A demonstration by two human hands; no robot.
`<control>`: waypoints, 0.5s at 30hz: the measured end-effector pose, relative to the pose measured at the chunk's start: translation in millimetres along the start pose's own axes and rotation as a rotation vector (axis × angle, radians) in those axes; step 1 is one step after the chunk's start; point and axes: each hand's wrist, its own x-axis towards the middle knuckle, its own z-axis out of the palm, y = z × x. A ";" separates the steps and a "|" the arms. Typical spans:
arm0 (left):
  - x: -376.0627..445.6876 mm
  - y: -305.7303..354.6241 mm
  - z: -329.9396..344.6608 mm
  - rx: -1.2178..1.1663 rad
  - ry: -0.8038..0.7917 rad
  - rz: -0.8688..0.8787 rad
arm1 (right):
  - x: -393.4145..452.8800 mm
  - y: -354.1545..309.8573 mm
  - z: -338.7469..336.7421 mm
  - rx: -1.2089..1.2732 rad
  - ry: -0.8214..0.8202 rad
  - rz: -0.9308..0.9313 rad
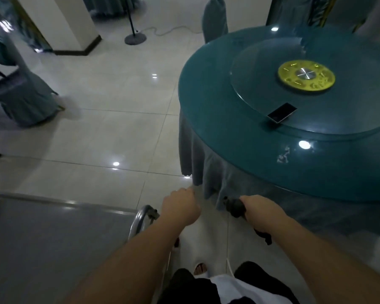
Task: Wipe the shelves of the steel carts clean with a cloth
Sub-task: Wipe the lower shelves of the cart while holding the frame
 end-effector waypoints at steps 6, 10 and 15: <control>79.7 -8.0 -43.8 -0.021 0.006 -0.159 | 100.7 1.8 -67.6 -0.088 -0.018 -0.118; 131.4 -2.3 -84.7 -0.053 0.052 -0.259 | 167.1 -0.9 -128.1 -0.126 0.032 -0.217; 175.8 -7.1 -123.7 -0.069 0.077 -0.309 | 226.5 -16.6 -202.7 -0.167 0.051 -0.332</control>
